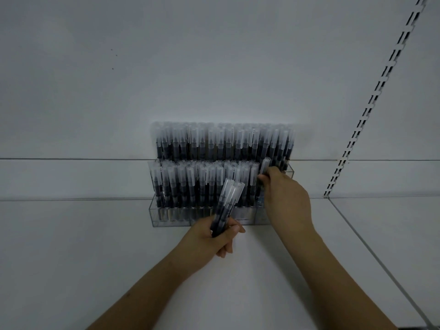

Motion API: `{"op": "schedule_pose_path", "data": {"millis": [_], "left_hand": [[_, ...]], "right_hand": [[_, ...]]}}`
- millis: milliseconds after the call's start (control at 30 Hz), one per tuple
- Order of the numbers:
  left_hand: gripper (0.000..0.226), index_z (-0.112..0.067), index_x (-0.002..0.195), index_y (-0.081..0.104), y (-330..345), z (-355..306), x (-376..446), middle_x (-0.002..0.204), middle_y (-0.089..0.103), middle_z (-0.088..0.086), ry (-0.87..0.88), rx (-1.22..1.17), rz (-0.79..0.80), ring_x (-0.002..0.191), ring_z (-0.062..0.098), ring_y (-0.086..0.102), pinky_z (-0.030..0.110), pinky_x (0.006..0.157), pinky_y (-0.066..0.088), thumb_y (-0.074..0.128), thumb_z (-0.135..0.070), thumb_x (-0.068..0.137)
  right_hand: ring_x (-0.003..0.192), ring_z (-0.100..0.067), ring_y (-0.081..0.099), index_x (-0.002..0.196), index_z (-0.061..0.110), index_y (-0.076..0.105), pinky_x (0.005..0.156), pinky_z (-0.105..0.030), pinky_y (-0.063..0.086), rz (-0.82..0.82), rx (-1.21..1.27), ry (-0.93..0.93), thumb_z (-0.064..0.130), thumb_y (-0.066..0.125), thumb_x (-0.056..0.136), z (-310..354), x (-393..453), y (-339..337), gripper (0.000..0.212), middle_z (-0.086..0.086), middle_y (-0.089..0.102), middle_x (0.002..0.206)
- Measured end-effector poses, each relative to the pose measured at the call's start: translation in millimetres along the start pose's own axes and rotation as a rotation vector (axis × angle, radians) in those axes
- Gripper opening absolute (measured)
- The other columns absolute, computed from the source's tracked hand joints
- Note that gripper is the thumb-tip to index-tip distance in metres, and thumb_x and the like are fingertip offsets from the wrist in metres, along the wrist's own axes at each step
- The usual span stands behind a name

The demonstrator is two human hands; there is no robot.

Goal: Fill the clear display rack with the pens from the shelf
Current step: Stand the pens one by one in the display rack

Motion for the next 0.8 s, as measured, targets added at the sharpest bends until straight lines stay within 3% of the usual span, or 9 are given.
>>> {"op": "schedule_pose_path", "data": {"millis": [167,433,533,667,800], "left_hand": [[0.015,-0.015,0.094,0.071,-0.3,1.8,0.0,0.059,0.061,-0.001,-0.008,-0.011,-0.006,0.055,0.012,0.055,0.022,0.057,0.047,0.059,-0.023,0.095],[0.015,-0.015,0.094,0.071,0.1,0.5,0.0,0.058,0.061,-0.002,-0.006,0.003,-0.014,0.053,0.011,0.054,0.022,0.056,0.047,0.058,-0.022,0.096],[0.014,-0.016,0.093,0.071,0.8,0.3,-0.6,0.058,0.061,-0.002,-0.008,0.013,-0.021,0.053,0.011,0.055,0.022,0.056,0.047,0.058,-0.021,0.096],[0.014,-0.019,0.091,0.071,2.1,-0.5,-2.4,0.058,0.062,-0.004,-0.013,0.023,-0.023,0.054,0.01,0.055,0.021,0.057,0.047,0.058,-0.023,0.095],[0.014,-0.019,0.092,0.071,2.3,-0.6,-4.0,0.058,0.061,-0.005,-0.021,0.039,-0.036,0.055,0.01,0.056,0.021,0.057,0.048,0.058,-0.024,0.096]], "right_hand": [[0.054,-0.016,0.037,0.088,0.005,0.062,0.044,-0.019,0.009,-0.001,-0.034,0.044,0.012,0.061,0.096,-3.2,-0.2,0.8,0.011,-0.008,0.062,0.067],[0.055,-0.015,0.039,0.088,0.004,0.058,0.047,-0.016,0.003,-0.008,-0.076,-0.006,-0.003,0.074,0.079,5.9,-7.0,3.2,0.02,-0.007,0.057,0.063],[0.057,-0.014,0.037,0.093,0.004,0.056,0.045,-0.018,0.007,-0.017,-0.059,-0.015,-0.01,0.072,0.074,5.5,-11.2,7.3,0.028,-0.007,0.057,0.066],[0.054,-0.015,0.039,0.09,0.003,0.057,0.046,-0.023,0.022,-0.076,-0.06,-0.047,-0.016,0.071,0.068,7.7,-11.0,3.9,0.032,-0.008,0.056,0.064],[0.049,-0.024,0.05,0.08,0.002,0.057,0.046,-0.025,0.025,-0.084,-0.07,-0.059,-0.022,0.067,0.055,13.2,-7.0,0.7,0.037,-0.011,0.055,0.059]]}}
Point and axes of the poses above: each hand's wrist, its own x-axis towards the middle knuckle, its own y-axis out of the palm, z = x × y, the point moved 8 cm from there along x, towards the middle knuckle
